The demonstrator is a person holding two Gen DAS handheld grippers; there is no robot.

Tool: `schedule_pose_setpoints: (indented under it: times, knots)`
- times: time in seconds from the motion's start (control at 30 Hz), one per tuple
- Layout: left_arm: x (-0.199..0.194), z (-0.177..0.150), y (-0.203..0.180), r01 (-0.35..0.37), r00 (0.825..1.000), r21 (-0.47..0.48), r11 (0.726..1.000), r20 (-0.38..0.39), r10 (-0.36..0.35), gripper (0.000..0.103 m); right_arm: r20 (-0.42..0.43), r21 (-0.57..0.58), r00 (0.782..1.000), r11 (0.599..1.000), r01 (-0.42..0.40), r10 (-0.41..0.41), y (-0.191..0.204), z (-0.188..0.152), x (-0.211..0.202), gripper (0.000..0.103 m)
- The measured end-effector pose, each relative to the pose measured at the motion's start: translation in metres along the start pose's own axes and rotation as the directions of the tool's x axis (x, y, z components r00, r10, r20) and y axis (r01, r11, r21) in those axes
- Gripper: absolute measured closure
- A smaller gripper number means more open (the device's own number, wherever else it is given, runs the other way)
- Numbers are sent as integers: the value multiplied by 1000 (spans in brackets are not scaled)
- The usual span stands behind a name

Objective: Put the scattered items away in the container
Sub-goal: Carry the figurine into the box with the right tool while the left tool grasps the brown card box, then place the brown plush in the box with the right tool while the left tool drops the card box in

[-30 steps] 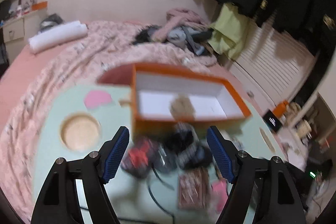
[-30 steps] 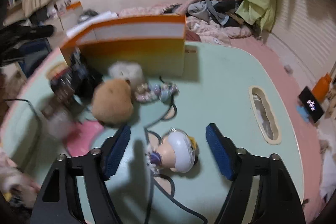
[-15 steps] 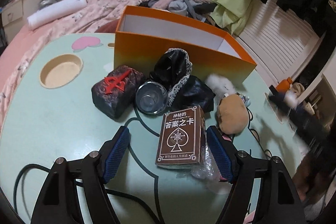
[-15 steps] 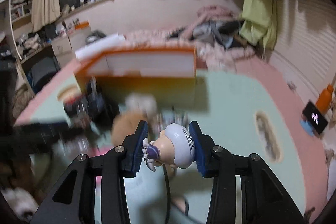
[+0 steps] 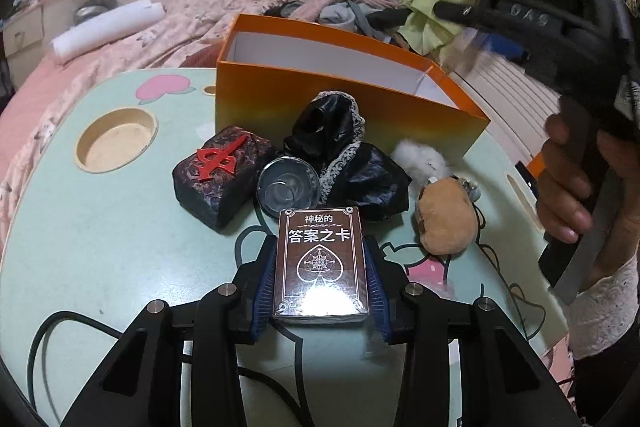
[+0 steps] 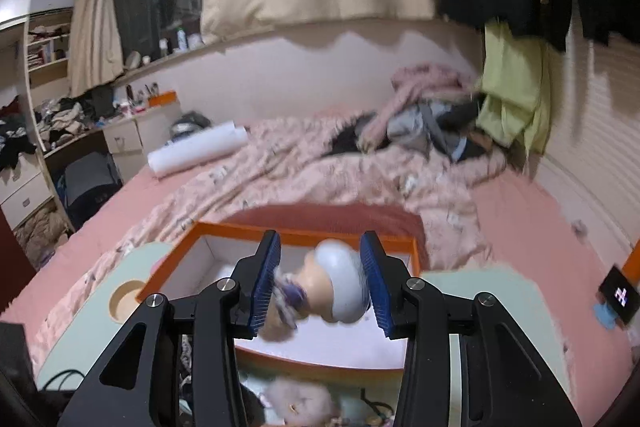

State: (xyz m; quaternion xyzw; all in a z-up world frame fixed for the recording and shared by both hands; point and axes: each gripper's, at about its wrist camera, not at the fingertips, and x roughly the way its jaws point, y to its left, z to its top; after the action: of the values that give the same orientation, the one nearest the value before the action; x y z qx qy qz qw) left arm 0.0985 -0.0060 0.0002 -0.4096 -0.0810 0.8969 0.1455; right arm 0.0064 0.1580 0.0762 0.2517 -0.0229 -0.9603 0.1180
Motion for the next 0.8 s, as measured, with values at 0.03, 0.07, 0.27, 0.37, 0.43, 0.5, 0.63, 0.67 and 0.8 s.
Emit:
schedule_pose_setpoints:
  times: [0.03,0.07,0.27,0.37,0.43,0.5,0.63,0.67,0.8]
  knots:
    - [0,0,1,2,1000,-5,1000,0,-2,64,-19,15,1000,1000,-2,2,-2,0,2,51]
    - [0,0,1,4,1000,-9,1000,1,-4,64,-23,29,1000,1000,-8,8,-3,-2,1,47]
    - [-3,0,-1,5,1000,-5,1000,16,-5,64,11,26,1000,999,22,-22,-6,-22,-32,27]
    - [-6,0,1,12,999,-16,1000,33,-12,64,-39,18,999,1000,25,-24,-5,-41,-41,27]
    - [-8,0,3,18,999,-26,999,44,-17,64,-83,14,996,1000,21,-20,-1,-55,-41,27]
    - [-10,-1,3,17,999,-31,999,52,-16,64,-134,28,991,1000,14,-10,3,-70,-39,27]
    - [-13,-1,3,10,998,-28,1000,60,-9,64,-205,45,979,999,-7,16,9,-90,-29,27]
    - [-14,-1,2,9,998,-27,1000,62,-7,64,-222,35,975,999,-10,17,13,-93,-26,27]
    - [-14,-2,3,6,998,-24,1000,60,-4,64,-217,-52,976,999,16,-27,26,-96,-27,27]
